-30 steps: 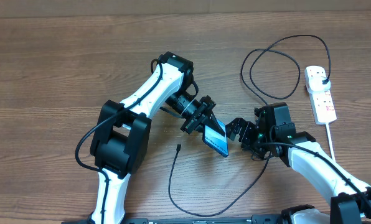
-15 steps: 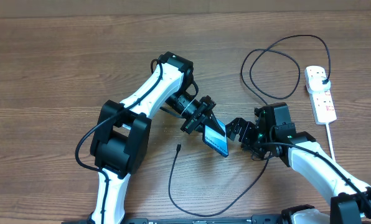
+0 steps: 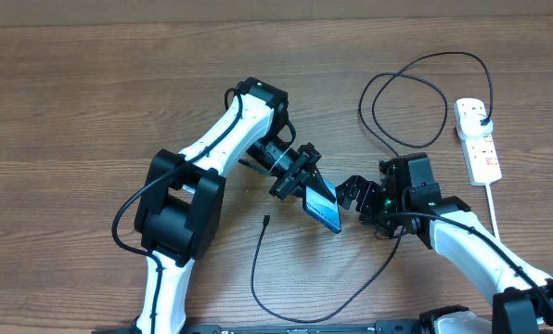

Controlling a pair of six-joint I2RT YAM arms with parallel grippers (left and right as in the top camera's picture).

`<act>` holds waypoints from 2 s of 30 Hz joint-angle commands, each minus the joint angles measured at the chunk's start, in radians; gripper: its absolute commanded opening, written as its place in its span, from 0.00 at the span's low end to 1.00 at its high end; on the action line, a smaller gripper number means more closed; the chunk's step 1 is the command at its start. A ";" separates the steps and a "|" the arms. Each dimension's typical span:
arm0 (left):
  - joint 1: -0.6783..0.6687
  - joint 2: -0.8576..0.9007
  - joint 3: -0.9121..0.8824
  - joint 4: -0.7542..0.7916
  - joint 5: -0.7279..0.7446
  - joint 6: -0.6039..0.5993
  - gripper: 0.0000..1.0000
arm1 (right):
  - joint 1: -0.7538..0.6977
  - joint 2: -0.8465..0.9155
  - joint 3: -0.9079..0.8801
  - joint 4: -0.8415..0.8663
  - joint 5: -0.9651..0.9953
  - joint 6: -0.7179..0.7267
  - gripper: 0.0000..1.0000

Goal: Plug charger to phone and switch on socket

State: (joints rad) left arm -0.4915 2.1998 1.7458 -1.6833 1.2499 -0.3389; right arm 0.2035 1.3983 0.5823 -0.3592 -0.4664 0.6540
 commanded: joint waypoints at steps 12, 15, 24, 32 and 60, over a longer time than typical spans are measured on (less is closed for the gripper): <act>-0.006 -0.010 0.023 -0.007 0.049 -0.017 0.04 | -0.002 0.002 0.007 0.005 0.006 -0.008 1.00; -0.006 -0.010 0.023 -0.007 0.049 -0.017 0.04 | -0.002 0.002 0.007 0.005 0.006 -0.008 1.00; -0.006 -0.010 0.023 -0.008 0.024 -0.017 0.04 | -0.002 0.002 0.007 0.005 0.006 -0.008 1.00; -0.006 -0.010 0.023 -0.007 0.023 -0.017 0.04 | -0.002 0.002 0.007 0.005 0.006 -0.008 1.00; 0.002 -0.010 0.023 0.563 -0.314 0.107 0.04 | -0.002 0.002 0.007 0.005 0.006 -0.008 1.00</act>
State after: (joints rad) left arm -0.4908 2.1998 1.7477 -1.1332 0.9619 -0.2768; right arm 0.2035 1.3983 0.5823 -0.3588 -0.4667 0.6544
